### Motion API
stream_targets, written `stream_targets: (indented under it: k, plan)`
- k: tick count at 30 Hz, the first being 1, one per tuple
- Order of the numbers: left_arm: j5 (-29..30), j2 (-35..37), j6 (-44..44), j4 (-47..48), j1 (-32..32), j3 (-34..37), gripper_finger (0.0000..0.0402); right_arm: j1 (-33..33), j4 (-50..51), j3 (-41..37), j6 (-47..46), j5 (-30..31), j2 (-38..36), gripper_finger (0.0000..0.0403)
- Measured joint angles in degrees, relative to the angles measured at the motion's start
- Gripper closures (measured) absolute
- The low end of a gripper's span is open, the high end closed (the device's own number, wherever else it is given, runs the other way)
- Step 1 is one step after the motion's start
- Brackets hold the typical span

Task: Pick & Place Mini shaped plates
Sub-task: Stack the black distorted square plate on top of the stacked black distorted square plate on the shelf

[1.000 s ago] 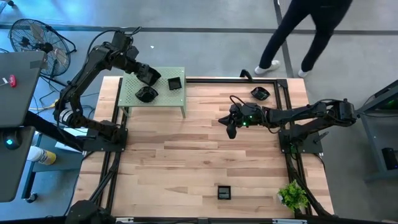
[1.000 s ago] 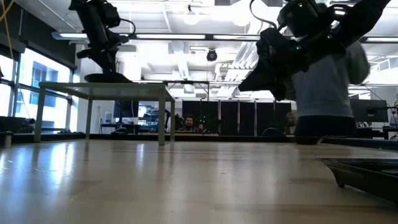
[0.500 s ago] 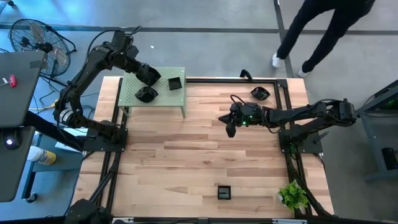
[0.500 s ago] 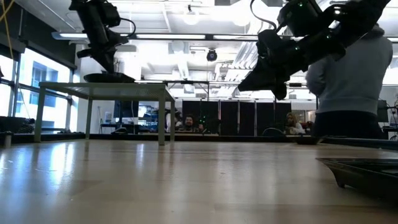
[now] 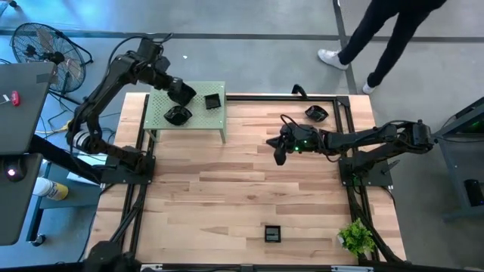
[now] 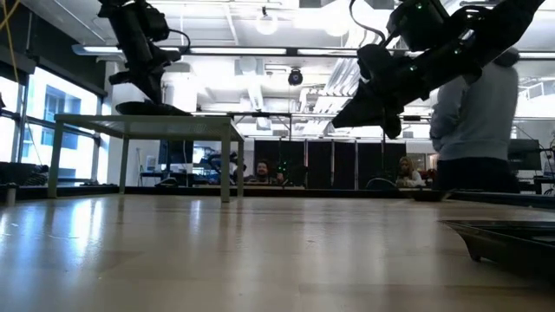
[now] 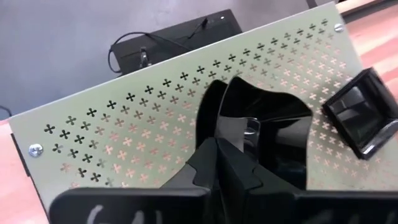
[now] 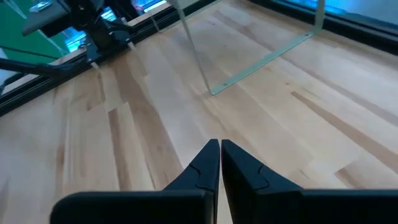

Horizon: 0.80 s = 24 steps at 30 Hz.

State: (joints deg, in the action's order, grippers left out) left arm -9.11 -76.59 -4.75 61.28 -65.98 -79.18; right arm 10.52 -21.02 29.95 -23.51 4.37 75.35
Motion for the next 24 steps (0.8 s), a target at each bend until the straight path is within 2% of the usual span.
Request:
stream_targets:
  k: [7, 13, 16, 21, 24]
  plan:
    - [0.7, -0.5, 0.5, -0.6, 0.0, 0.0, 0.0396, 0.0, -0.2, 0.0, -0.1, 1.7, 0.0, 0.0391]
    - [1.0, -0.5, 1.8, -0.7, 0.0, -1.0, 0.0389, 0.0, -0.3, 0.0, -5.4, 1.5, 0.0, 0.0391]
    - [0.9, -0.5, 3.0, -0.7, 0.0, -1.4, 0.0360, 0.0, -0.5, 0.0, -5.5, 1.5, 0.0, 0.0391]
    - [0.9, -0.5, 3.0, -0.2, 0.0, -1.4, 0.0289, 0.0, -0.5, 0.0, -5.5, 1.5, 0.0, 0.0391]
    - [-0.6, -0.5, 3.1, -0.3, 0.0, -1.4, 0.0266, 0.0, -0.5, 0.0, -5.5, 1.5, 0.0, 0.0391]
